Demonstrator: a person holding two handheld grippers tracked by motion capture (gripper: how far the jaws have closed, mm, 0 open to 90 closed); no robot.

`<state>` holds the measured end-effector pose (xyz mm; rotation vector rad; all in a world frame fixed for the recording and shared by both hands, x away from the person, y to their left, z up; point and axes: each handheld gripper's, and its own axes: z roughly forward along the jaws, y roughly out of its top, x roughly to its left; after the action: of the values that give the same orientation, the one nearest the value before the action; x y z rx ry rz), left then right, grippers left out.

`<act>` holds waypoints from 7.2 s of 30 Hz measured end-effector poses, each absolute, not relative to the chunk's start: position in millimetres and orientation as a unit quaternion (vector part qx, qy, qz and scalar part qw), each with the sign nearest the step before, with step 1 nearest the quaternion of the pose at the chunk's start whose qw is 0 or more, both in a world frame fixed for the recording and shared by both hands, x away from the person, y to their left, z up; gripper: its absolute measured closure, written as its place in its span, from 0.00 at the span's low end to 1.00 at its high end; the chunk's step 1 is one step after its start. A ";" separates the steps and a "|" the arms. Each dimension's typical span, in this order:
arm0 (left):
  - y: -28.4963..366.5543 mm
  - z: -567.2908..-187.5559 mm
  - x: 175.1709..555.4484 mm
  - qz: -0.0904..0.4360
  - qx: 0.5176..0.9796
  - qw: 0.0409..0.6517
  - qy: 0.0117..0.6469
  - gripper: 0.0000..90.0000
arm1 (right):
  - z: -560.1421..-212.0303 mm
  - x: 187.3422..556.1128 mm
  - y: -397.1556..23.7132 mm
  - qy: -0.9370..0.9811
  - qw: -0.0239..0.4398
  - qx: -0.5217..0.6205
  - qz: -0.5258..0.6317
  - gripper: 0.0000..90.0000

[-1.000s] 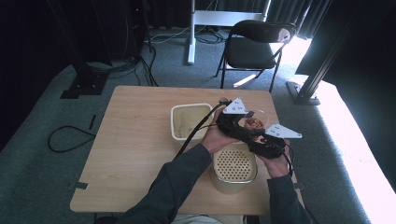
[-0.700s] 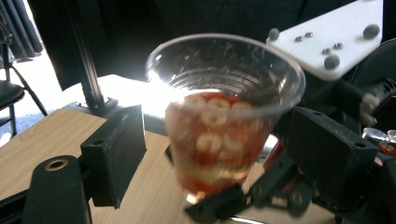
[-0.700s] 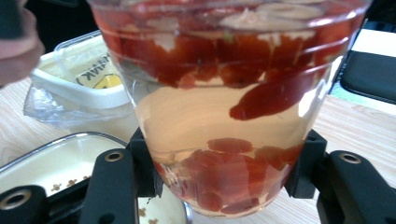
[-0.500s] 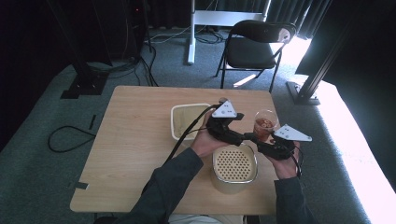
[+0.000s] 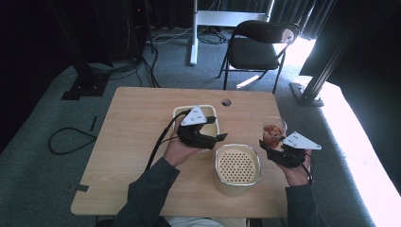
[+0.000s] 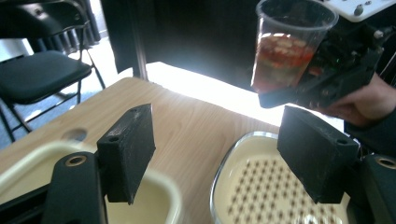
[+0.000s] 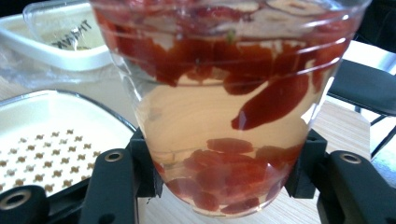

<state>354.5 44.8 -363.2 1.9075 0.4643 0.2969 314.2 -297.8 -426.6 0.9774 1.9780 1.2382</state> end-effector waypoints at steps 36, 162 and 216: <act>151.5 -410.1 338.0 0.161 0.772 0.526 0.320 0.32 | -439.9 288.8 -295.8 0.820 0.388 0.295 0.300 0.48; 151.0 -421.0 342.6 0.145 0.762 0.538 0.330 0.35 | -420.3 265.8 -231.0 0.783 0.614 -0.029 -0.093 0.48; 148.5 -426.0 345.8 0.136 0.762 0.541 0.330 0.35 | -405.0 291.3 -265.3 0.832 0.466 0.187 0.235 0.48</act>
<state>345.8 148.5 -426.0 1.8108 0.7843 0.3222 291.3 -265.3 -405.0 0.4580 2.0434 0.5762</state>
